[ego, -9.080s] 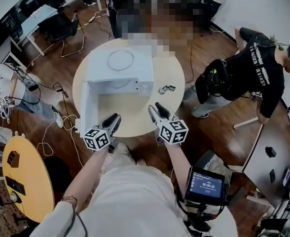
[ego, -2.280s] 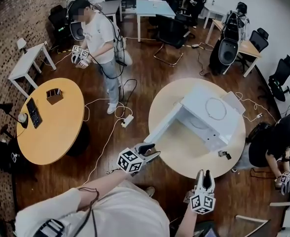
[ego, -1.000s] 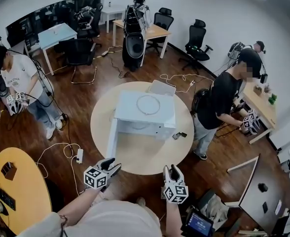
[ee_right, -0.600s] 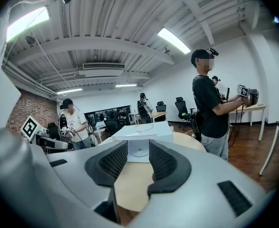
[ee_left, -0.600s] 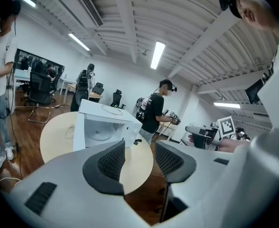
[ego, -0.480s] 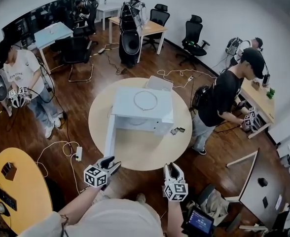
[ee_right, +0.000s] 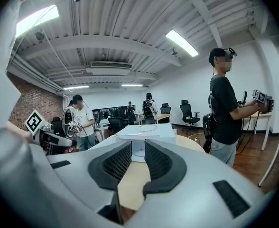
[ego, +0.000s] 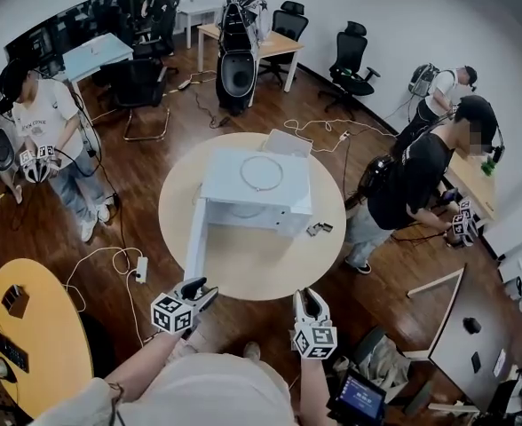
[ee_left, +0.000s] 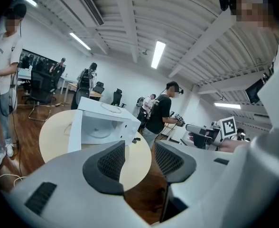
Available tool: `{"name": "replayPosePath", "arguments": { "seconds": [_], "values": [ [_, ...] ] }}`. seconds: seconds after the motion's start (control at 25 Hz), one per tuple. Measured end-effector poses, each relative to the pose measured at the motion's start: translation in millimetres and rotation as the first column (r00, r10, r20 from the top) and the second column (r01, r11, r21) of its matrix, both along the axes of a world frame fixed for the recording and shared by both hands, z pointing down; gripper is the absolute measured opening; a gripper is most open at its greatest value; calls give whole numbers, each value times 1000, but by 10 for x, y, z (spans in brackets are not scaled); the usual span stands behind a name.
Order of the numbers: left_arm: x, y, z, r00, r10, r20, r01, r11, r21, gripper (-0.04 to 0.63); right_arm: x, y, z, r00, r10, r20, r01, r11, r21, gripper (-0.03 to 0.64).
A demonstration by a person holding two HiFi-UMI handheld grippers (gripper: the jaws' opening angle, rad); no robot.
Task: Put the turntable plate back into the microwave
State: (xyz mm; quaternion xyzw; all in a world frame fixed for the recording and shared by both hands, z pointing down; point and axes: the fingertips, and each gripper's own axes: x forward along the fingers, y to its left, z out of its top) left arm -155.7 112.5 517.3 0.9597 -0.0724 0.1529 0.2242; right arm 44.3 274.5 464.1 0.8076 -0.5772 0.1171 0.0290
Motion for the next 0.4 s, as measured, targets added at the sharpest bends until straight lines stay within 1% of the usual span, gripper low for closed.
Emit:
{"name": "replayPosePath", "arguments": {
  "seconds": [0.4],
  "values": [
    [55,216,15,1000,-3,6,3,1000,-14,201,108,224,-15,999,17,35,-18,1000,18,83]
  ]
}}
